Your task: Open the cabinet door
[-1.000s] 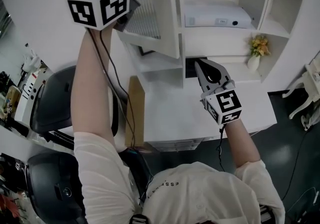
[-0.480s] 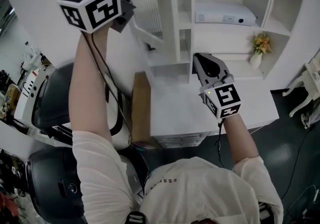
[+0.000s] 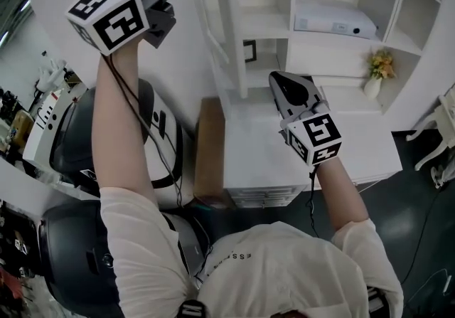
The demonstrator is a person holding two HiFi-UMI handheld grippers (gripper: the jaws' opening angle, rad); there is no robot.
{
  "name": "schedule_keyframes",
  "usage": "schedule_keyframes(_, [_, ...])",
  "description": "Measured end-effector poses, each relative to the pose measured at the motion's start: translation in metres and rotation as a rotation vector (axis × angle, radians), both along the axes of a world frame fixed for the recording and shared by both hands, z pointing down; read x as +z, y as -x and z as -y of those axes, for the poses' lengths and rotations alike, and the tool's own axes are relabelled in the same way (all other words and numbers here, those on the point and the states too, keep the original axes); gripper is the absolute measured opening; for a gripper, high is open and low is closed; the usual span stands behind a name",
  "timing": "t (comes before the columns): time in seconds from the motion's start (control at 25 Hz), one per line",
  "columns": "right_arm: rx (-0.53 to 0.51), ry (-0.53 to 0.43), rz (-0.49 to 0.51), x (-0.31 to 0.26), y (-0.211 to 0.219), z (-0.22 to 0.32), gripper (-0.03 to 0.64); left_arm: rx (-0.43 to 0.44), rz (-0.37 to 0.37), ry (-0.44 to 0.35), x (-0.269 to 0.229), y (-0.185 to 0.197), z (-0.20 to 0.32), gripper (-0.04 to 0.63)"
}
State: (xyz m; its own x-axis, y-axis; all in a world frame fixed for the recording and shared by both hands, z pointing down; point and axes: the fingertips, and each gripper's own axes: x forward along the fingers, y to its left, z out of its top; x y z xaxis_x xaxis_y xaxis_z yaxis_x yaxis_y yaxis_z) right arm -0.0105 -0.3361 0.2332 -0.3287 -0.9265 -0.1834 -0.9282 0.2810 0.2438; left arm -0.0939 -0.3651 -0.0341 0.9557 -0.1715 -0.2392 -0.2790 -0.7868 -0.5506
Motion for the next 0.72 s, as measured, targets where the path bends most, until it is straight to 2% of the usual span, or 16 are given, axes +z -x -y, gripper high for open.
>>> schedule_keyframes(0.2, [-0.024,0.004,0.011,0.001,0.025,0.007,0.014,0.025,0.006,0.009,-0.001,0.028,0.000,0.075])
schedule_keyframes(0.52, [-0.067,0.001,0.002,0.002,0.065,0.024,0.014,0.035,-0.027,0.010,-0.002,0.085,0.012,0.081])
schedule_keyframes(0.72, [-0.091,0.000,-0.016,0.003,0.091,0.034,0.014,0.089,-0.047,0.039,-0.002,0.113,0.022,0.083])
